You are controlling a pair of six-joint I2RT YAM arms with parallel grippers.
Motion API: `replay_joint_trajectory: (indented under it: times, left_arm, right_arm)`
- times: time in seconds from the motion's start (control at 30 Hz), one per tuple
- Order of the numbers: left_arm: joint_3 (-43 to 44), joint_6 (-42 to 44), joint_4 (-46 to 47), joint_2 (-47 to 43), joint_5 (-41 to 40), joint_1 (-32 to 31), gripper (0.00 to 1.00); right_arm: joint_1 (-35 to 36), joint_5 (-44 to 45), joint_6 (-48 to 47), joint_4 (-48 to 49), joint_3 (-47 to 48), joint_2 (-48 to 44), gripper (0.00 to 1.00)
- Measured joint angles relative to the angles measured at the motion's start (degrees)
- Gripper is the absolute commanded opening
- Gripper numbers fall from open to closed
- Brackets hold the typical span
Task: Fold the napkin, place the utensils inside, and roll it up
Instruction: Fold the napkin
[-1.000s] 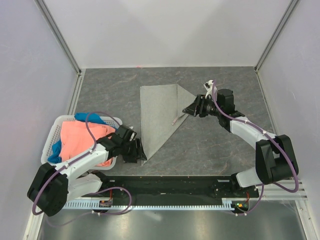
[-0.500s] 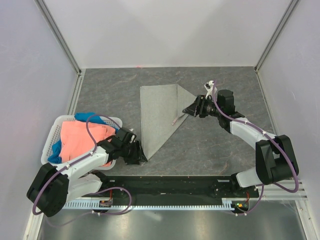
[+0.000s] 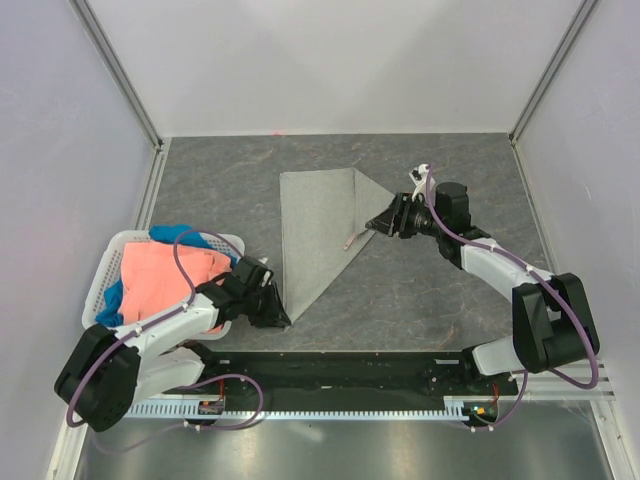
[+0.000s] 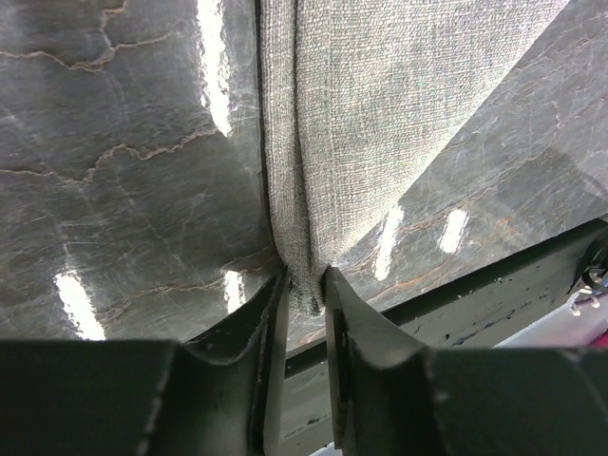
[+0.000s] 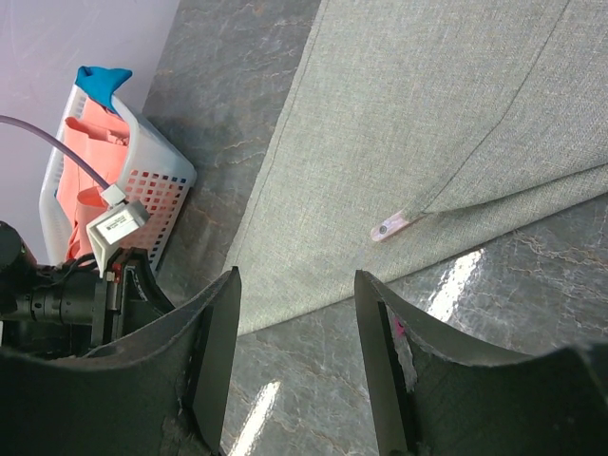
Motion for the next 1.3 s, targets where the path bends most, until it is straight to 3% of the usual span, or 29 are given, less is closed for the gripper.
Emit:
replay_joint_trajectory:
  times: [0.13, 0.4, 0.6, 0.8, 1.07, 1.3]
  left_arm:
    - [-0.02, 0.0, 0.74, 0.81, 0.02, -0.04, 0.03]
    - [1.81, 0.07, -1.33, 1.2, -0.33, 0.0, 0.02]
    - [12.72, 2.01, -5.14, 3.3, -0.2, 0.02, 0.02]
    - [26.56, 6.51, -4.42, 14.27, 1.51, 0.07, 0.02]
    - [46.1, 12.87, -1.92, 35.87, 5.6, 0.07, 0.02]
    - [59.41, 16.7, -1.25, 45.22, 6.08, 0.07, 0.02]
  right_arm:
    - [0.0, 0.0, 0.13, 0.02, -0.17, -0.26, 0.59]
    - [0.0, 0.81, -0.07, -0.59, -0.26, -1.38, 0.59]
    - [0.0, 4.02, -1.38, -2.82, -0.26, -4.22, 0.59]
    - [-0.04, 9.84, -2.56, -6.19, -0.26, -6.1, 0.59]
    - [-0.39, 15.69, -4.28, -9.64, -0.26, -8.24, 0.6]
    - [-0.72, 18.14, -5.29, -11.28, -0.26, -8.76, 0.6]
